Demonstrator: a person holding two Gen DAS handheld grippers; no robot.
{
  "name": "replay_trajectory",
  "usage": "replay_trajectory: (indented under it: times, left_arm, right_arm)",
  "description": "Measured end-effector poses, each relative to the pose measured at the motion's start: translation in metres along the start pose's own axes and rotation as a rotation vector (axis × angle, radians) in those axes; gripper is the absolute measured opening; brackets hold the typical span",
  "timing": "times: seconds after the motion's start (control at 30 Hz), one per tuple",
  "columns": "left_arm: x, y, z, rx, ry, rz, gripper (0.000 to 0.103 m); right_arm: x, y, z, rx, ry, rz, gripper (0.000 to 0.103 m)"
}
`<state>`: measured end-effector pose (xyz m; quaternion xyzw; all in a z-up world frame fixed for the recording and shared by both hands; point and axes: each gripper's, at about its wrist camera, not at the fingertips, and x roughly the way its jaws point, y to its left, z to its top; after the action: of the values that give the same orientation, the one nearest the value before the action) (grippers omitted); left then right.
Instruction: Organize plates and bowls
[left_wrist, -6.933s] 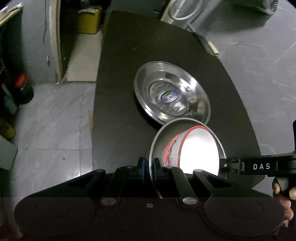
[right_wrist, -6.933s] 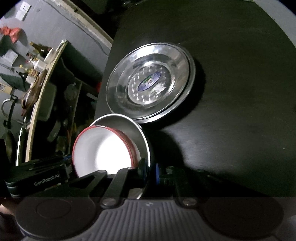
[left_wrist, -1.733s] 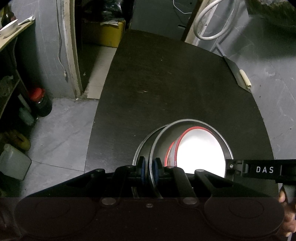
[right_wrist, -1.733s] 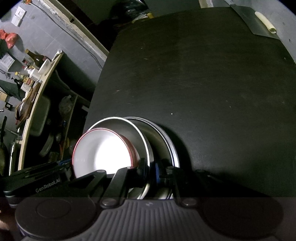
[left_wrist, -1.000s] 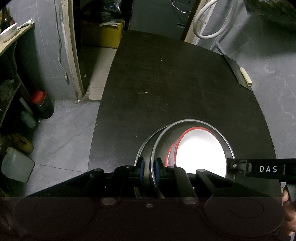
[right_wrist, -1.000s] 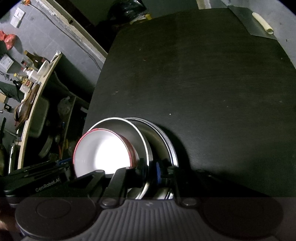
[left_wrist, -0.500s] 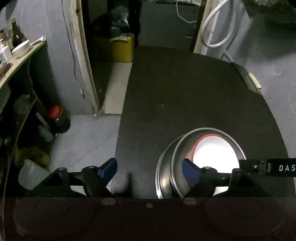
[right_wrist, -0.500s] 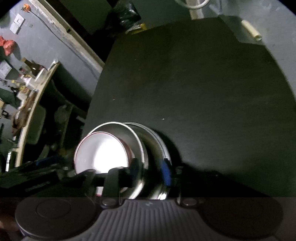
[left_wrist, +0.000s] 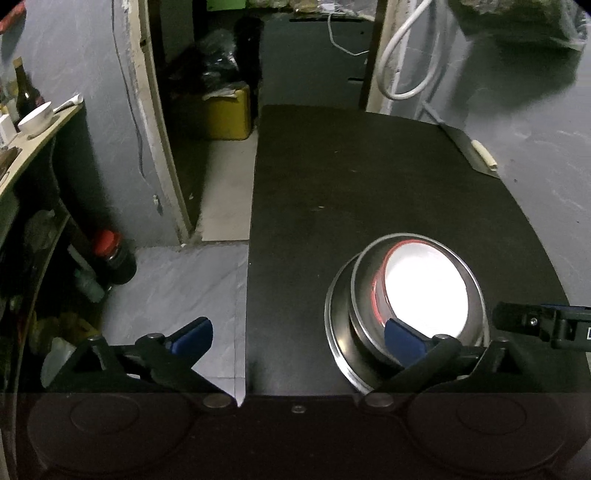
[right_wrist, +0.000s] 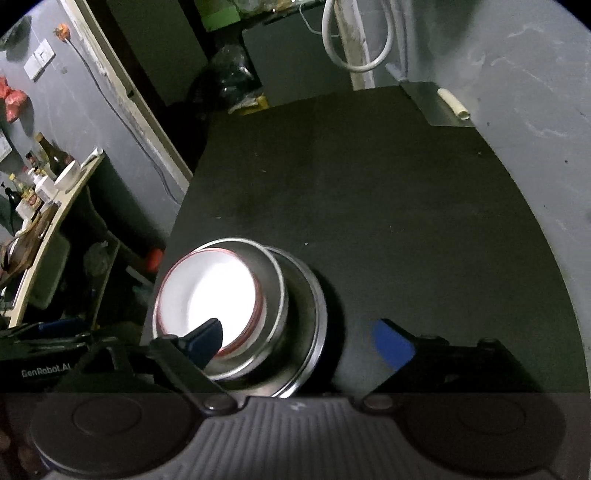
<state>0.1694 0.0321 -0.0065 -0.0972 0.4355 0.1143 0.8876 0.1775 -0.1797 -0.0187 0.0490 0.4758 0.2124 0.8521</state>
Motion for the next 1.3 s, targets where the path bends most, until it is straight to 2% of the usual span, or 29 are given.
replay_trajectory:
  times: [0.2, 0.5, 0.77, 1.0, 1.3]
  left_arm:
    - [-0.019, 0.012, -0.019, 0.027, -0.025, -0.032, 0.102]
    - [-0.047, 0.032, -0.056, 0.062, -0.068, -0.076, 0.102]
    - [-0.066, 0.043, -0.093, 0.086, -0.119, -0.112, 0.102]
    - [-0.073, 0.048, -0.112, 0.086, -0.138, -0.129, 0.102]
    - [-0.073, 0.047, -0.126, 0.091, -0.139, -0.125, 0.102]
  right_arm:
    - [-0.023, 0.011, -0.028, 0.019, -0.065, 0.005, 0.103]
    - [-0.053, 0.032, -0.073, 0.039, -0.163, -0.005, 0.103]
    - [-0.074, 0.049, -0.113, -0.014, -0.265, -0.029, 0.103]
    - [-0.084, 0.055, -0.133, -0.028, -0.289, -0.046, 0.103]
    - [-0.086, 0.052, -0.15, -0.019, -0.272, -0.06, 0.103]
